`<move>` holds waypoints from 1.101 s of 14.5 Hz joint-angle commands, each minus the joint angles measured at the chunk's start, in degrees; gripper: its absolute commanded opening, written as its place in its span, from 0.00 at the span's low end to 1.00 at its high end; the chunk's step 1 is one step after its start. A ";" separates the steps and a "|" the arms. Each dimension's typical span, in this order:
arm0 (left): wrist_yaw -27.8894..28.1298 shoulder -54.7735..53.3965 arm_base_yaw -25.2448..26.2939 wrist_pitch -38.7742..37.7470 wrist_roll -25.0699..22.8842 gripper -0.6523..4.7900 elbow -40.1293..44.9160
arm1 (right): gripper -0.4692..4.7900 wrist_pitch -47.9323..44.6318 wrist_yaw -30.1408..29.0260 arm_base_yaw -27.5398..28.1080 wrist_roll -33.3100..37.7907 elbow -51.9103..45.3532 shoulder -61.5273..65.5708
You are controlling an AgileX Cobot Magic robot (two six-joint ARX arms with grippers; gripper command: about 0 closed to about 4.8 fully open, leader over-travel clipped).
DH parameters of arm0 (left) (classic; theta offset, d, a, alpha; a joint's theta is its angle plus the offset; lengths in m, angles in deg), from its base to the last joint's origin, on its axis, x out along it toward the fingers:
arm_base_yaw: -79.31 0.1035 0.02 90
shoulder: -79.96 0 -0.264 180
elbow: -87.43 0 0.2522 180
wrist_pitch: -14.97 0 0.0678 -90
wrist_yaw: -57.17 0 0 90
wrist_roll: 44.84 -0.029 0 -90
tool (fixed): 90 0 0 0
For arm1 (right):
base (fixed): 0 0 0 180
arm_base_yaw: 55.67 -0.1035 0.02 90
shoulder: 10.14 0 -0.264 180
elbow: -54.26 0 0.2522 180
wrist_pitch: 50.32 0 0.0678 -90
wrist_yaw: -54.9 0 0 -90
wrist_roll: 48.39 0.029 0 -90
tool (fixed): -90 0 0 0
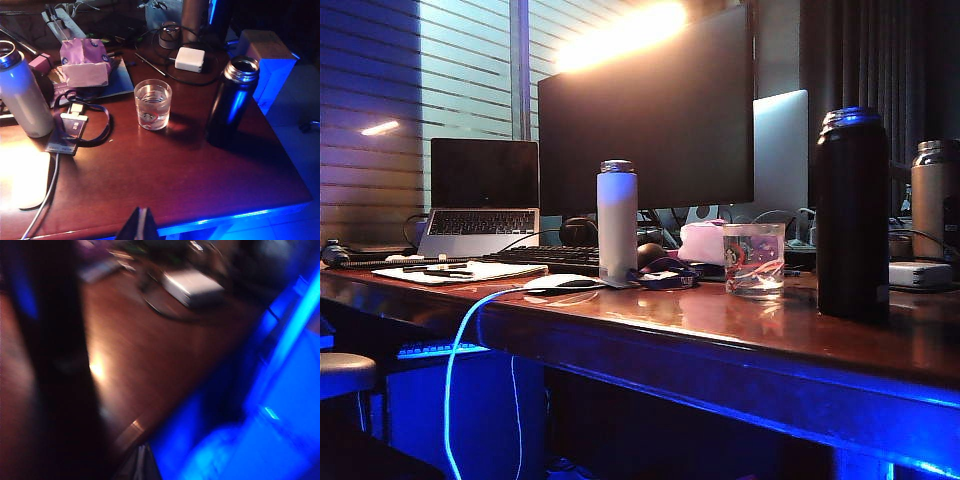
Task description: Pick up the black thermos, pour a little water from inside into the glass cup, then place the black thermos back on the table.
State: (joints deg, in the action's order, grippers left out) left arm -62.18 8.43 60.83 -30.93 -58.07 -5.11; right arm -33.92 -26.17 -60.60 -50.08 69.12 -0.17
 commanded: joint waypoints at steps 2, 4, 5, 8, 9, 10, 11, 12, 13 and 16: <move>-0.26 0.15 0.02 0.50 0.15 0.11 -0.31 | 0.09 6.58 0.00 3.15 0.61 -0.74 -6.38; -0.26 0.15 0.02 0.50 0.15 0.11 -0.31 | 0.09 6.64 0.04 4.63 0.59 -0.74 -9.40; -0.26 0.15 0.02 0.52 0.17 0.11 -0.31 | 0.09 6.45 0.17 5.42 0.57 -0.74 -9.84; -0.24 0.15 0.02 0.57 0.15 0.11 -0.31 | 0.09 6.40 -0.02 6.67 0.59 -0.74 -9.86; -0.24 0.15 0.02 0.50 0.17 0.11 -0.31 | 0.09 6.40 -0.02 6.67 0.59 -0.74 -9.86; -0.24 0.15 0.02 0.52 0.15 0.11 -0.31 | 0.09 6.36 -0.02 6.67 0.59 -0.74 -9.86; -0.26 0.15 0.02 0.52 0.17 0.11 -0.31 | 0.09 6.36 -0.02 6.67 0.59 -0.74 -9.86; -0.24 0.15 0.02 0.50 0.15 0.11 -0.31 | 0.09 6.36 -0.02 6.67 0.59 -0.74 -9.86; -0.24 0.15 0.02 0.52 0.15 0.11 -0.31 | 0.09 6.36 -0.02 6.67 0.59 -0.74 -9.86; -0.24 0.15 0.02 0.52 0.15 0.11 -0.31 | 0.09 6.36 -0.02 6.67 0.59 -0.74 -9.86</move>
State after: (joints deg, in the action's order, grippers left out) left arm -62.18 8.41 60.83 -30.91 -58.07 -5.11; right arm -27.19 -26.17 -53.93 -49.67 68.60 -9.96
